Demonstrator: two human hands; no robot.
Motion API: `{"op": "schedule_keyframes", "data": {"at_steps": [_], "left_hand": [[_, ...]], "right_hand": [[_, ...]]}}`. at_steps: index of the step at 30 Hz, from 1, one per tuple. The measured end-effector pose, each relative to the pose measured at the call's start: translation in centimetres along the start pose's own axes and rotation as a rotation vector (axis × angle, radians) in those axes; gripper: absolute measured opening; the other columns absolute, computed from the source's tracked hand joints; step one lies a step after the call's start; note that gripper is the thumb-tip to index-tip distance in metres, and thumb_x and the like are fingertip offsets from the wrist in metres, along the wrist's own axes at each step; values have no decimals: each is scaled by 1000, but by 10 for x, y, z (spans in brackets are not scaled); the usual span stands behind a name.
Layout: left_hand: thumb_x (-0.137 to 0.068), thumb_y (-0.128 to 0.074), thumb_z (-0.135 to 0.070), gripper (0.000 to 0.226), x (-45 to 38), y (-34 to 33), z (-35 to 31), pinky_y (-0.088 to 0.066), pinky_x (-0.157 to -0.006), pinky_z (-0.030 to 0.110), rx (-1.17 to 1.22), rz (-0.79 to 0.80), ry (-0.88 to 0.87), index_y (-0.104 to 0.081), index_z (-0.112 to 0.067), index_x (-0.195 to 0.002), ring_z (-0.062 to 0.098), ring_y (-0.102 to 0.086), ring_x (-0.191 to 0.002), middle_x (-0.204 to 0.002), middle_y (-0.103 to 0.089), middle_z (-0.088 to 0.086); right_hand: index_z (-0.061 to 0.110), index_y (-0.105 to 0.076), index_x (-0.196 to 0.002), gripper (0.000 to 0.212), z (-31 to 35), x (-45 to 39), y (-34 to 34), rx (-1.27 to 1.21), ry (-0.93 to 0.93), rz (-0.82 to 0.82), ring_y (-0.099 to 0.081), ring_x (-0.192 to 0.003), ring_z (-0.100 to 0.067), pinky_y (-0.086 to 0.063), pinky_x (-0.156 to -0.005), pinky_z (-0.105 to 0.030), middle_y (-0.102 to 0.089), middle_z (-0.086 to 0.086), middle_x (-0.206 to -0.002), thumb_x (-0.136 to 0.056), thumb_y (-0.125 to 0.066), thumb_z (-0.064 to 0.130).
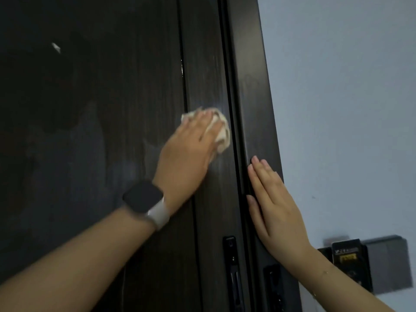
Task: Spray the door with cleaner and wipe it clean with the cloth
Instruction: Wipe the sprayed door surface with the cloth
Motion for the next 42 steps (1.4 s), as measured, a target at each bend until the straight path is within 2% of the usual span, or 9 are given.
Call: {"op": "schedule_keyframes", "data": {"at_steps": [4,13,20,22,26,30,33,38,42], "left_hand": [[-96,-40,-23,45,-44,-8,8,-24,-114,38,-12,-61,70,-56,-3,-133,36,-46,-133,-139,-52,20],[-95,-52,-10,43,106,7,-44,-30,-116,43,105,119,-143,-53,-6,-138,25,-37,-141,-148,-43,14],[-96,-48,-12,40,25,46,81,-24,-114,37,11,-12,232,-55,-5,-134,34,-42,-136,-144,-48,16],[-97,-50,-11,39,17,48,84,-28,-112,35,24,-34,266,-55,-7,-135,31,-41,-137,-146,-47,13],[-92,-46,-8,45,81,43,50,-20,-118,27,68,24,83,-54,0,-135,31,-41,-137,-144,-47,18],[-97,-45,-8,42,181,46,8,-33,-114,42,150,243,-123,-49,-4,-139,26,-32,-144,-150,-40,15],[-95,-46,-5,44,180,55,19,-33,-114,39,177,275,-221,-50,-8,-139,22,-34,-142,-150,-41,11],[-86,-61,6,49,79,69,89,-30,-116,29,239,7,269,-59,-11,-132,19,-45,-134,-141,-53,6],[-88,-55,3,48,94,62,83,-29,-115,24,155,13,223,-58,-10,-133,21,-45,-135,-143,-51,7]], "right_hand": [[6,-30,-149,51,-1,2,-2,15,7,-18,-19,-148,-18,-22,-120,-36,-25,-6,-159,-102,-34,24],[5,-27,-150,52,2,3,-1,23,1,14,-16,-149,-18,-18,-121,-36,-22,-8,-160,-103,-33,24],[2,-42,-143,59,21,10,-3,-169,137,37,-25,-146,-23,-21,-120,-33,-32,-14,-154,-85,-42,-10],[6,-40,-145,58,30,17,-10,-95,243,124,-24,-147,-22,-23,-120,-32,-31,-11,-156,-88,-47,-3],[10,-37,-147,51,33,20,-13,-79,214,165,-25,-147,-17,-30,-117,-34,-30,-5,-157,-97,-41,19],[13,-40,-147,50,33,22,-15,1,238,202,-23,-147,-18,-29,-117,-36,-30,-4,-157,-98,-39,23],[12,-40,-147,50,34,21,-16,31,220,207,-22,-147,-19,-29,-117,-36,-28,-4,-158,-98,-39,22],[10,-42,-145,49,48,27,-17,-49,106,188,-21,-148,-17,-24,-118,-29,-30,-4,-157,-98,-39,24],[10,-29,-150,57,77,44,-24,-117,-47,238,-9,-150,-13,-17,-121,-31,-16,0,-162,-99,-34,35]]}}
Point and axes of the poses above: each hand's wrist, its own x-axis away from the middle knuckle, its own y-axis out of the back of the hand, z = x × y, the point moved 1 cm from there along -x, towards the middle knuckle
